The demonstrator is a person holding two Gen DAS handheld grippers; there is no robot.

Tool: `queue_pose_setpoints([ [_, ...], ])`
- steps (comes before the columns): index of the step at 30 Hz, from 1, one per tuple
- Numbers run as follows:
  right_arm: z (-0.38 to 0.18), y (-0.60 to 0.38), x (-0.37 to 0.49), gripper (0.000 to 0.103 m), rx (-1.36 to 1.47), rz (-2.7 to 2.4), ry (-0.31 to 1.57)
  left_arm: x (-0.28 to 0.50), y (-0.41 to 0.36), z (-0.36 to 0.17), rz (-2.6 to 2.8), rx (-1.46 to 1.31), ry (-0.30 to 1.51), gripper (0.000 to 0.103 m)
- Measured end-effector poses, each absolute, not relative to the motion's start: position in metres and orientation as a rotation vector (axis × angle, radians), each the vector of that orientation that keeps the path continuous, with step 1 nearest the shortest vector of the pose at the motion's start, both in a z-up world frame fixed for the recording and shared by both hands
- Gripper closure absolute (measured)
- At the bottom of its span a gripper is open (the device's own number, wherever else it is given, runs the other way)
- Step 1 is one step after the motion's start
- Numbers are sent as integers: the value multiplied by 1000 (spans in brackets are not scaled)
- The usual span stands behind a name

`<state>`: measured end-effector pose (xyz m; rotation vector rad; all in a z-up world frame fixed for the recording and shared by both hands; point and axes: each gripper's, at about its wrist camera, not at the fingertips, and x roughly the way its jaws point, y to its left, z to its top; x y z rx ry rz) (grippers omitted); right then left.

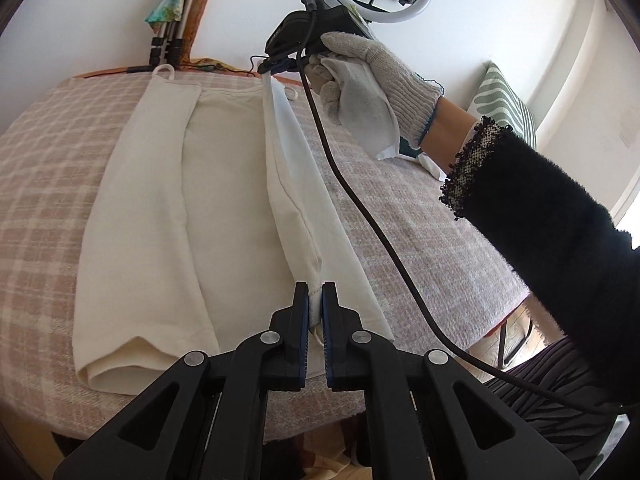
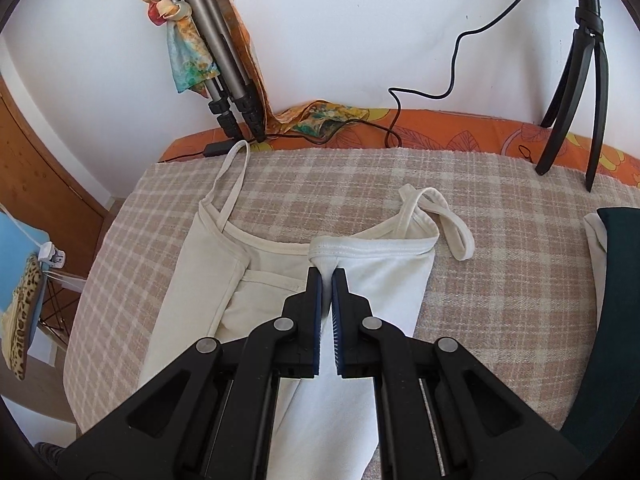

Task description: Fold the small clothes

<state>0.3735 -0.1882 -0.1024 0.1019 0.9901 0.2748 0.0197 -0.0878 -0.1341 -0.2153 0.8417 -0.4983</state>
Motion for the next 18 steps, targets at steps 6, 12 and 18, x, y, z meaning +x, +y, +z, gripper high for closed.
queue_pose_setpoints([
  [6, -116, -157, 379, 97, 53, 283, 1014, 20, -76, -143, -487, -239, 858, 98],
  [12, -127, -141, 380, 97, 23, 296, 1030, 18, -71, -149, -488, -237, 876, 98],
  [18, -134, -141, 378, 97, 29, 336, 1051, 20, -71, -152, -496, -242, 907, 98],
])
